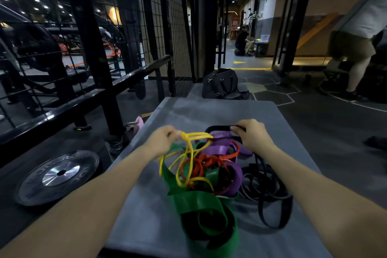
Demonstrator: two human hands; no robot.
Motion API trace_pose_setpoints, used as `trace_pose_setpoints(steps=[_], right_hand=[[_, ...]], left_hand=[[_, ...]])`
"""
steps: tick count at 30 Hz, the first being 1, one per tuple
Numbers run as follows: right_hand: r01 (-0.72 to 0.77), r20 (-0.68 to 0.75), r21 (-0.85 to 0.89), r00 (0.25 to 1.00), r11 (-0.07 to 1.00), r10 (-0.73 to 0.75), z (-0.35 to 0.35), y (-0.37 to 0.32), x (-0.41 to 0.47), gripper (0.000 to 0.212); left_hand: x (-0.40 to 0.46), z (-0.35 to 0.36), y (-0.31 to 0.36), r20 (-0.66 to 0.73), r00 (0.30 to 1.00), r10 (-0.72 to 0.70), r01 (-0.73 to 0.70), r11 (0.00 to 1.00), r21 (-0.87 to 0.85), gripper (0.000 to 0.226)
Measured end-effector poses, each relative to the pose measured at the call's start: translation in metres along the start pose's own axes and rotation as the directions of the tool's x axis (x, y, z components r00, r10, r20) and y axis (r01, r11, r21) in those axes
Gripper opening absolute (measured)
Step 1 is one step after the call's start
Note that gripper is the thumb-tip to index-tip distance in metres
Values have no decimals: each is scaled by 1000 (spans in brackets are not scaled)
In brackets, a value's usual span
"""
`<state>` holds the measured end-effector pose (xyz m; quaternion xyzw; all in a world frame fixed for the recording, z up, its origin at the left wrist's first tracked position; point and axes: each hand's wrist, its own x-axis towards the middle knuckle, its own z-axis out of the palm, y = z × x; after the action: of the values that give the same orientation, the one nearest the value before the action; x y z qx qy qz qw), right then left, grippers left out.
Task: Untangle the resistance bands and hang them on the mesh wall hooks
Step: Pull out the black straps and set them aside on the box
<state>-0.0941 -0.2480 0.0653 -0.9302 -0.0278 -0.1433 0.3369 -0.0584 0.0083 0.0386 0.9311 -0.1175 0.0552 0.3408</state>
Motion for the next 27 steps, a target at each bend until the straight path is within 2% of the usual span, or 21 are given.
trace_pose_setpoints(steps=[1, 3, 6, 9, 12, 13, 15, 17, 19, 20, 21, 24, 27], right_hand=[[-10, 18, -11, 1000, 1000, 10, 2, -1, 0, 24], [-23, 35, -30, 999, 999, 24, 4, -2, 0, 25], [-37, 21, -47, 999, 998, 38, 3, -1, -1, 25], [-87, 3, -78, 996, 993, 88, -3, 8, -2, 23], [-131, -18, -103, 991, 986, 130, -13, 16, -6, 26], [-146, -28, -108, 989, 983, 144, -17, 18, -7, 26], [-180, -44, -118, 983, 977, 176, -23, 20, -11, 25], [-205, -59, -95, 978, 974, 200, -27, 20, -12, 26], [-204, -57, -57, 978, 977, 201, -28, 21, -13, 27], [-198, -55, -33, 979, 980, 196, -28, 22, -14, 28], [-185, -51, -15, 982, 983, 184, -27, 23, -14, 28], [-151, -66, 29, 986, 988, 152, -28, 24, -12, 27], [-139, -80, 126, 986, 982, 149, -33, 25, -6, 29]], left_hand=[[4, -4, 1, -147, 987, -65, 31, 974, -224, 34], [12, -16, 6, -323, 903, -282, 57, 827, -560, 35], [15, -24, 10, -338, 825, -454, 75, 679, -730, 35], [18, -22, 2, -345, 799, -493, 72, 648, -759, 36], [18, -20, -3, -383, 781, -494, 78, 685, -725, 35], [18, -19, -3, -404, 788, -465, 94, 740, -666, 34], [13, -16, -1, -390, 860, -328, 144, 891, -431, 33], [6, -9, 9, -294, 930, -223, 200, 974, -107, 31], [0, 1, 24, -245, 941, -232, 276, 947, 162, 21], [-3, 7, 32, -244, 943, -227, 286, 928, 241, 30], [-4, 15, 40, -235, 953, -190, 250, 934, 255, 37], [0, 41, 61, -107, 994, -28, 42, 992, 122, 41], [0, 63, 77, 70, 997, 24, -31, 995, 93, 59]])
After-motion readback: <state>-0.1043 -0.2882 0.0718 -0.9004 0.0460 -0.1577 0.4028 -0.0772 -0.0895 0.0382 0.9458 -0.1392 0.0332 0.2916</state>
